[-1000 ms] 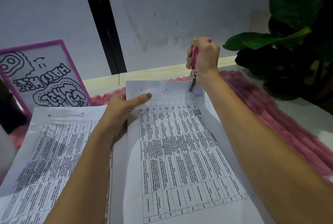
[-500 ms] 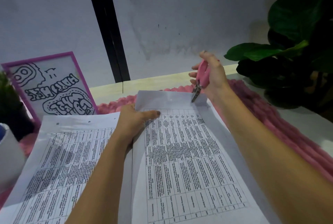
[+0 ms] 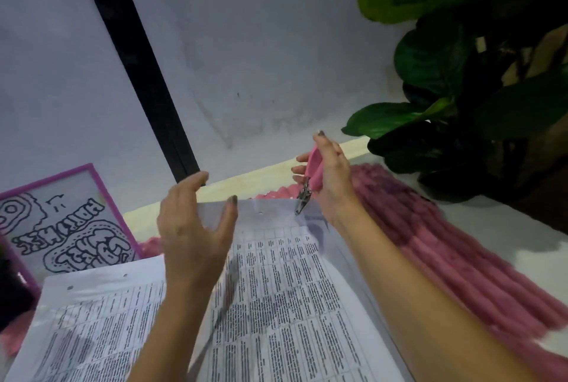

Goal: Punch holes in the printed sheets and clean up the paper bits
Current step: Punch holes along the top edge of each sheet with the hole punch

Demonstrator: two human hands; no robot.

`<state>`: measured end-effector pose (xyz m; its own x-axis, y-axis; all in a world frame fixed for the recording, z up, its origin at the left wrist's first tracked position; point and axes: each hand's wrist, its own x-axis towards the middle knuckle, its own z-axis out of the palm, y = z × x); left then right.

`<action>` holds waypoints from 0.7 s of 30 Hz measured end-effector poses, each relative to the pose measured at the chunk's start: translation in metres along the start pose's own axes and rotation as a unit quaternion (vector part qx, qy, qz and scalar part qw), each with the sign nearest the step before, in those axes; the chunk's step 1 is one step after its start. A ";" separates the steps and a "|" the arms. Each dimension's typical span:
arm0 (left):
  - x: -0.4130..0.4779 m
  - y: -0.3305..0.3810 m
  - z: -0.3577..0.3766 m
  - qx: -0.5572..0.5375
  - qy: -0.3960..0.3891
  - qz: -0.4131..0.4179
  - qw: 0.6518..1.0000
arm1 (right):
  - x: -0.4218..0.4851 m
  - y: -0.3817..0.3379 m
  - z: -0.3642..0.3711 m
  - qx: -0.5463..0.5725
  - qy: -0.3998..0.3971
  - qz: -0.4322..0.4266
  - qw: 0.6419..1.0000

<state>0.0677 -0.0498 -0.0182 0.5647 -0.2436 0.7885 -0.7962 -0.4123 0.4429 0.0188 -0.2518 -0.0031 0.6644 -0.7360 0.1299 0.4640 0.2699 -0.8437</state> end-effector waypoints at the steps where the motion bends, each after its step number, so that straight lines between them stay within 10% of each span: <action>1: 0.004 0.012 0.006 0.020 -0.035 0.035 0.999 | -0.001 0.000 0.000 -0.001 0.002 -0.004 1.000; 7: 0.028 0.041 0.051 0.202 -0.349 0.065 0.913 | -0.006 -0.009 0.001 0.025 -0.009 -0.021 0.999; 21: 0.032 0.037 0.063 0.154 -0.265 0.073 0.949 | -0.005 -0.030 -0.006 0.035 -0.026 -0.005 0.999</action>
<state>0.0705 -0.1285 -0.0036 0.5480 -0.6913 0.4710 -0.8191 -0.5577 0.1344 -0.0020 -0.2601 0.0187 0.6880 -0.7062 0.1673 0.5097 0.3061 -0.8040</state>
